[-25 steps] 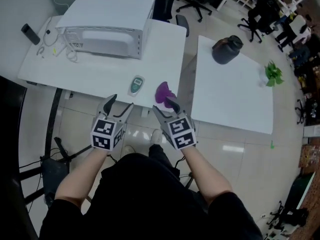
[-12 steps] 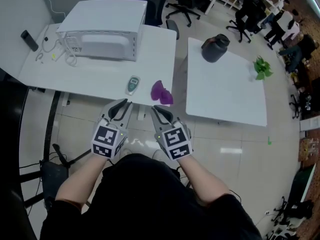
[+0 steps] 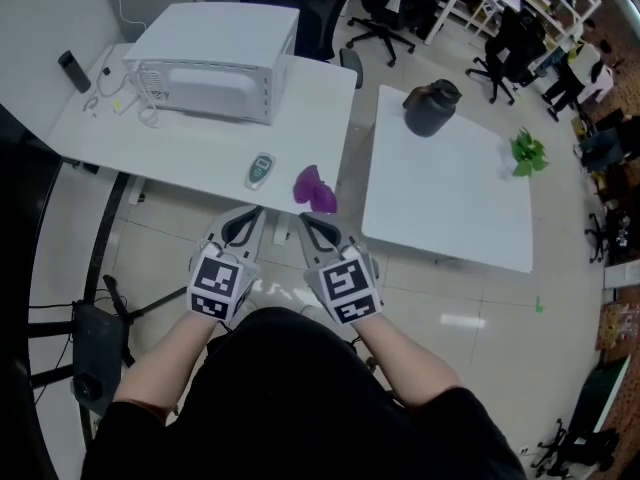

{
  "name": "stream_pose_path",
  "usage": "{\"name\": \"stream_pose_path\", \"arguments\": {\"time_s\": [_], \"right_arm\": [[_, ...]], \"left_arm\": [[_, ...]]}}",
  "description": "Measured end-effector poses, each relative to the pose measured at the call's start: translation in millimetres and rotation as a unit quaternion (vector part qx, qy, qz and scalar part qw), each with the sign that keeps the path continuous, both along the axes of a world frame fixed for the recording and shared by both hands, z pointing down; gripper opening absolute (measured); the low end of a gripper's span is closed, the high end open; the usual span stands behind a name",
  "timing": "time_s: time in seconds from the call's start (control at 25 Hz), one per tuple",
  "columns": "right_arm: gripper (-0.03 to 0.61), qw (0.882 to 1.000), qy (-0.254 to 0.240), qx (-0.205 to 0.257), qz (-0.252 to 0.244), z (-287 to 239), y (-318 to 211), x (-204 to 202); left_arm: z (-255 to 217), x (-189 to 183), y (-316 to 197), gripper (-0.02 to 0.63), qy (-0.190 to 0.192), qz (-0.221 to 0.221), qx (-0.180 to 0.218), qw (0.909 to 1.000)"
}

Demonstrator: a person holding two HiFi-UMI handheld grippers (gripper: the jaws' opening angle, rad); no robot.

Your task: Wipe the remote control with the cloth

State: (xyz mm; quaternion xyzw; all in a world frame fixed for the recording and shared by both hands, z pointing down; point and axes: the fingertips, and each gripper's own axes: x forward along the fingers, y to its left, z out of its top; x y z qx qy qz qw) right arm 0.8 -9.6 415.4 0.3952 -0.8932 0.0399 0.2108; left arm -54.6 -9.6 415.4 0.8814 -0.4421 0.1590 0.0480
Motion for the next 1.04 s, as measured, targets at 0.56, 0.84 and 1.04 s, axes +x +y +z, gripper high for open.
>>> {"name": "stream_pose_path", "arguments": {"time_s": [0.56, 0.84, 1.04], "right_arm": [[0.015, 1.0, -0.006, 0.002, -0.012, -1, 7, 12], [0.015, 1.0, -0.006, 0.003, -0.007, -3, 8, 14], [0.015, 1.0, -0.006, 0.004, -0.005, -3, 9, 12]], "left_arm": [[0, 26, 9, 0.0, -0.011, 0.003, 0.001, 0.9999], [-2, 27, 10, 0.0, -0.012, 0.007, 0.001, 0.9999], [-1, 26, 10, 0.0, -0.013, 0.009, 0.0, 0.9999]]}}
